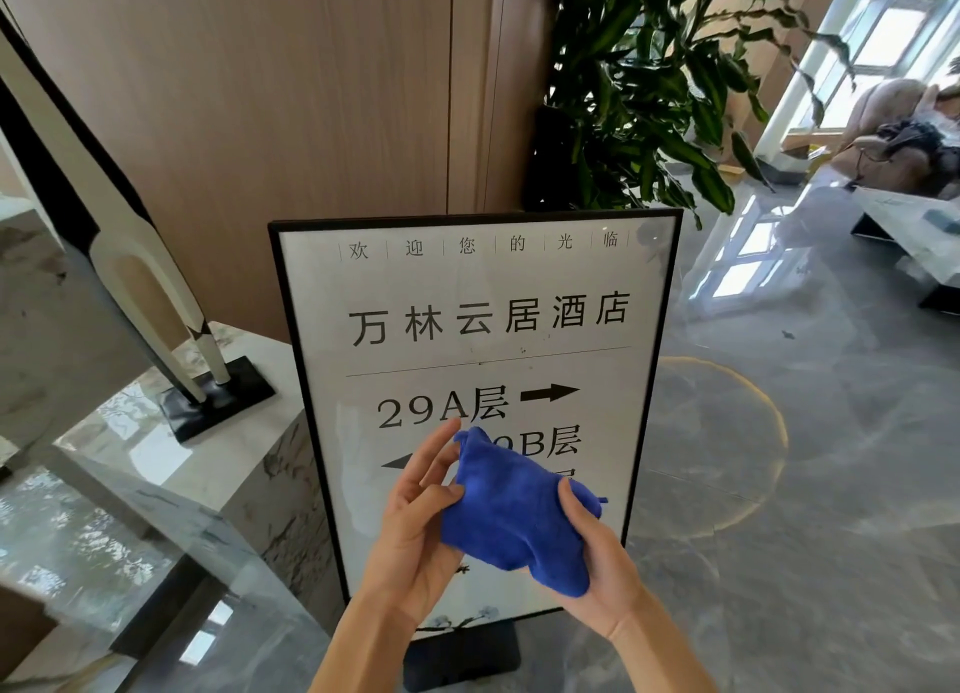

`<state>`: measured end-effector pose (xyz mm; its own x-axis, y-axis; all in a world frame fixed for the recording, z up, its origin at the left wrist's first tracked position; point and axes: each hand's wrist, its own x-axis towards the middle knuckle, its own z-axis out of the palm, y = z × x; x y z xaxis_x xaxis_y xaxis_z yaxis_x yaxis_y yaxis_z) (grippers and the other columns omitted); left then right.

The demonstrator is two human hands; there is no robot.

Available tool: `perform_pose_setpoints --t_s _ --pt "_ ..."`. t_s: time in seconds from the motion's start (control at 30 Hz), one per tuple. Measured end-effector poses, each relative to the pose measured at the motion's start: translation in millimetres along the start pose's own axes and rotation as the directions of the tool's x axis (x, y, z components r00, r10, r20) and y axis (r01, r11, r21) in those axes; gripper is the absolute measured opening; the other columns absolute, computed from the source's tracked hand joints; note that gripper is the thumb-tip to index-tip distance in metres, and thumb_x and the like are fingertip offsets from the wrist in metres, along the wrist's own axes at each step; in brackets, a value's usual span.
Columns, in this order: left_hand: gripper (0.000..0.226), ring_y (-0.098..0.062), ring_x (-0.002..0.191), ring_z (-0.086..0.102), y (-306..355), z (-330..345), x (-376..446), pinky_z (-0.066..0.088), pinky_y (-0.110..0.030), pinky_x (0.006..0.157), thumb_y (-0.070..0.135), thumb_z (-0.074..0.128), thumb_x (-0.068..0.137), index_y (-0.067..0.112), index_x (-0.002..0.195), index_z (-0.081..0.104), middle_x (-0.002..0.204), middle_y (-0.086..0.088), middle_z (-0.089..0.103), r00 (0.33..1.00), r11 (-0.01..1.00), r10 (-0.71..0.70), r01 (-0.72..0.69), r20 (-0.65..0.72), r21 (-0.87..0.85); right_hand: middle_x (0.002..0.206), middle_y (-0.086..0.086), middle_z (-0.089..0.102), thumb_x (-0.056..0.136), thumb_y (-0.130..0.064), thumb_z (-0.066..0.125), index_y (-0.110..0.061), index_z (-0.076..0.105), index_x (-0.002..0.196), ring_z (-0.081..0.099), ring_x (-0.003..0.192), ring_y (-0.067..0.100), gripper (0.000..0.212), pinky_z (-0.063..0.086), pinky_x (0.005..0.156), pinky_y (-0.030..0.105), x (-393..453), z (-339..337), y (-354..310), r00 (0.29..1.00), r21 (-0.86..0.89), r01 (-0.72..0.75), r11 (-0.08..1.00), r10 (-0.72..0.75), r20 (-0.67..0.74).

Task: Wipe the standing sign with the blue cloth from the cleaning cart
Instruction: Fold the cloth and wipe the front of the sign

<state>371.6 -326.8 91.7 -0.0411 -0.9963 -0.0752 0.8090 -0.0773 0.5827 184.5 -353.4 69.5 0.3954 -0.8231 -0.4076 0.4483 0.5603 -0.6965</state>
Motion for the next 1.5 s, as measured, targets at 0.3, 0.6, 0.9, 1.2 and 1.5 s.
perform_pose_setpoints --t_s 0.3,0.6,0.9,1.2,1.5 --pt "0.054 -0.031 0.115 0.065 4.5 -17.0 -6.4 0.057 -0.044 0.089 0.0 0.064 0.083 0.019 0.134 0.062 0.134 -0.008 0.064 0.998 0.979 0.019 -0.007 -0.055 0.203 0.122 0.011 0.074 0.071 -0.048 0.082 -0.02 0.073 0.116 0.07 0.115 0.022 0.054 0.06 0.08 0.026 -14.7 9.5 -34.8 0.999 -0.347 0.049 0.937 -0.048 0.011" --pt "0.036 -0.037 0.114 0.06 12.9 -22.1 -2.3 0.047 -0.055 0.099 0.015 0.06 0.089 0.021 0.124 0.068 0.121 -0.014 0.068 0.981 0.808 0.186 -0.117 -0.061 0.578 0.122 0.004 0.075 0.07 -0.051 0.08 -0.022 0.061 0.128 0.071 0.115 0.017 0.067 0.061 0.079 0.027 -18.7 18.0 -36.2 0.996 -0.322 0.067 0.944 -0.08 -0.028" --pt "0.035 -0.016 0.11 0.063 28.1 -28.4 -9.5 0.054 -0.025 0.09 0.047 0.062 0.089 0.038 0.123 0.066 0.124 0.005 0.063 0.832 0.548 0.549 -0.281 -0.085 0.788 0.118 0.007 0.076 0.076 -0.047 0.07 -0.011 0.06 0.131 0.072 0.111 0.017 0.066 0.061 0.074 0.023 -16.7 15.8 -49.0 0.987 -0.23 0.122 0.965 -0.142 -0.069" --pt "0.046 0.007 0.131 0.031 63.0 -57.6 18.2 0.032 -0.031 0.11 0.05 0.053 0.093 0.062 0.136 0.042 0.145 -0.001 0.028 0.672 0.256 0.74 -0.283 0.001 0.924 0.121 0.006 0.075 0.067 -0.052 0.074 -0.017 0.06 0.132 0.072 0.111 0.017 0.075 0.061 0.076 0.027 -15.3 18.7 -59.6 0.961 -0.331 0.158 0.93 -0.221 -0.165" --pt "0.06 0.004 0.13 0.05 78.9 -95.4 46.2 0.045 -0.027 0.107 0.055 0.052 0.091 0.063 0.145 0.027 0.139 0.04 0.047 0.806 0.219 0.581 -0.289 0.113 0.932 0.119 0.007 0.076 0.075 -0.052 0.067 -0.014 0.061 0.126 0.073 0.109 0.014 0.064 0.06 0.077 0.028 -4.9 13.2 -73.8 0.938 -0.336 0.213 0.917 -0.289 -0.192"
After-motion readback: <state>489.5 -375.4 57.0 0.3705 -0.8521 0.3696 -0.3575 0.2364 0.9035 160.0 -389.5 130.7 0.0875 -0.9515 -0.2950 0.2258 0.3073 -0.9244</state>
